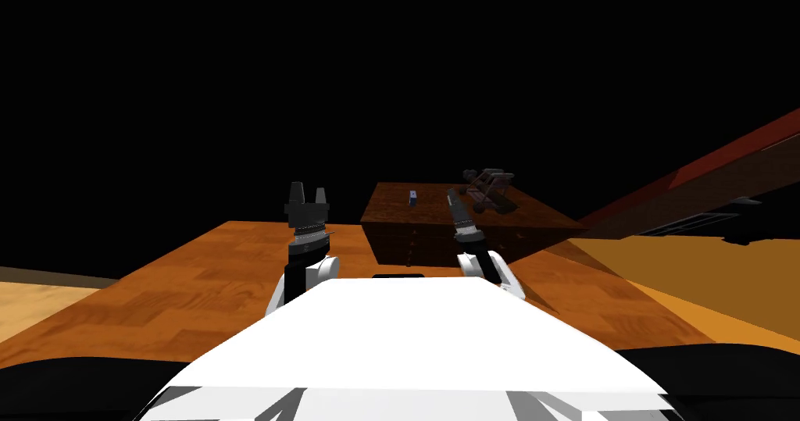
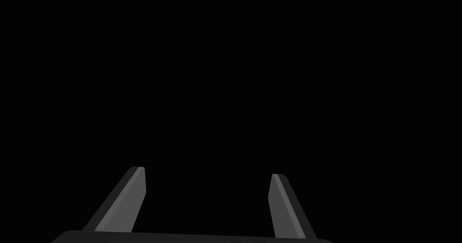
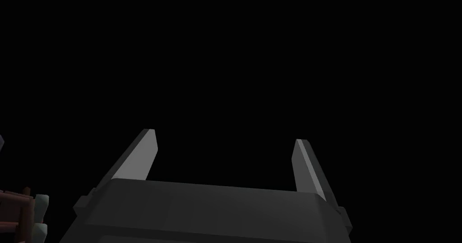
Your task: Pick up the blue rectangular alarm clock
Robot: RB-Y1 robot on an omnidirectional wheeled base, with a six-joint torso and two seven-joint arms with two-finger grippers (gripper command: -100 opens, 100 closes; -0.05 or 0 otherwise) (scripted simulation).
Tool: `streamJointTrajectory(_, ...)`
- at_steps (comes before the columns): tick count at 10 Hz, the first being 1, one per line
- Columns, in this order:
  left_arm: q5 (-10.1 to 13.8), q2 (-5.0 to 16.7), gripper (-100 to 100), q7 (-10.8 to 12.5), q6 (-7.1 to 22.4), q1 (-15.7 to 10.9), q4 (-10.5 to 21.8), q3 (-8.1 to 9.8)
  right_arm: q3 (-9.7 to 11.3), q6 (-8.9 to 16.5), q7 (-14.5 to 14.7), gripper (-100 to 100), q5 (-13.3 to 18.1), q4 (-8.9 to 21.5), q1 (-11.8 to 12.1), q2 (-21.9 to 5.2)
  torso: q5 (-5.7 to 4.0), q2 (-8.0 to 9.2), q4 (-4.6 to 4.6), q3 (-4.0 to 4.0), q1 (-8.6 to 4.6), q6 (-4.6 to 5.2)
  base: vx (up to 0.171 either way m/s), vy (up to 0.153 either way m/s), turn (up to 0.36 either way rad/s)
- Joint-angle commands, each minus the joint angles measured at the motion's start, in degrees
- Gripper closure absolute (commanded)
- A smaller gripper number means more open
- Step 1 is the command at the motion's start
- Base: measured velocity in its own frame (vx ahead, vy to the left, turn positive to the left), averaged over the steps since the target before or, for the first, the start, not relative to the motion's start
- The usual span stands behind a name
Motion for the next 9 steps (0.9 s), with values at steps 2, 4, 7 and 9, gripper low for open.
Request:
streamJointTrajectory(2,0.0,0.0,0,0.0,0.0,0.0,0.0,0.00,-0.1,2.4,1.7,-100,1.9,4.9,-2.5,-3.8,0.00,-0.02,-0.01,-0.02,0.01,0.00,0.001,0.124,0.049)
streamJointTrajectory(4,0.0,0.0,0,0.0,0.0,0.0,0.0,0.00,-0.1,4.6,3.0,-100,3.5,8.4,-4.4,-6.7,0.01,0.02,0.00,0.01,0.00,0.00,-0.010,0.111,0.057)
streamJointTrajectory(7,0.0,0.0,0,0.0,0.0,0.0,0.0,0.00,-0.1,6.7,4.4,-100,5.1,12.7,-6.4,-9.4,-0.03,0.03,0.01,0.02,-0.14,0.01,-0.004,0.082,0.039)
streamJointTrajectory(9,0.0,0.0,0,0.0,0.0,0.0,0.0,0.00,-0.1,9.0,5.8,-100,6.6,16.8,-8.4,-12.0,0.00,-0.03,-0.01,-0.02,0.02,0.00,0.004,0.133,0.069)
